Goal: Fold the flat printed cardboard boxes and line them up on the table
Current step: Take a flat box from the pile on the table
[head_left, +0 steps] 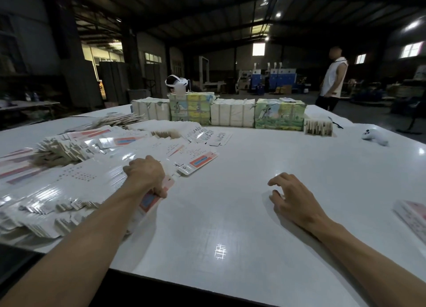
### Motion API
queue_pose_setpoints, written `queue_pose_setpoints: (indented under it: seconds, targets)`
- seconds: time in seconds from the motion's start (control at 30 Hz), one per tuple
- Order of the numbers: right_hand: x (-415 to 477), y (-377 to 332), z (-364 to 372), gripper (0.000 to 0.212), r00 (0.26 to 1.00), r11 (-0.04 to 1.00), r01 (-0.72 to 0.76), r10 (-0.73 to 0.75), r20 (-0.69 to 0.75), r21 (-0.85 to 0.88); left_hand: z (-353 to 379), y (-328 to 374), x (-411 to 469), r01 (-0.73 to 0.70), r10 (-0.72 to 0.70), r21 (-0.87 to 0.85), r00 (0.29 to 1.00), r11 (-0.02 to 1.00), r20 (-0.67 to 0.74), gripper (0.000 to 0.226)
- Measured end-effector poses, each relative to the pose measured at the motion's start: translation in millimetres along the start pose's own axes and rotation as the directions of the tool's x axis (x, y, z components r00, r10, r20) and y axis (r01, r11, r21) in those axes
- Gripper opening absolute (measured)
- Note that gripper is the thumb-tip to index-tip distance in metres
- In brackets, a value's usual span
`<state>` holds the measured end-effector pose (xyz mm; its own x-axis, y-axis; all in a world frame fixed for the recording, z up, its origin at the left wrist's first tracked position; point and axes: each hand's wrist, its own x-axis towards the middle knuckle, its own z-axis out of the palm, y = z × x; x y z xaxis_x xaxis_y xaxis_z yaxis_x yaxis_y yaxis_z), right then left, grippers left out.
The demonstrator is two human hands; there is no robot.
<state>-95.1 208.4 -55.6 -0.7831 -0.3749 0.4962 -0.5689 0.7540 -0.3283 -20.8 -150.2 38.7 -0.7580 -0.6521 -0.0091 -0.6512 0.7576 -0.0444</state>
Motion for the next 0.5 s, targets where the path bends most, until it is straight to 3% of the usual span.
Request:
queue_pose_setpoints:
  seconds: [0.3, 0.43, 0.5]
  targets:
    - [1.2, 0.6, 0.4, 0.015, 0.999, 0.998, -0.013, 0.010, 0.040, 0.057, 1.6, 1.1, 4.6, -0.133, 0.144, 0.114, 0.985, 0.985, -0.098, 0.076]
    - [4.1, 1.8, 1.6, 0.015, 0.999, 0.994, -0.023, 0.020, 0.029, 0.110, -18.7, 11.6, 14.1, -0.272, 0.264, -0.206, 0.962, 0.940, -0.070, 0.052]
    - [5.9, 1.5, 2.3, 0.016, 1.000, 0.991, -0.023, 0.022, 0.011, 0.134, -26.3, 28.1, 13.0, -0.348, 0.392, -0.473, 0.920, 0.810, -0.004, 0.042]
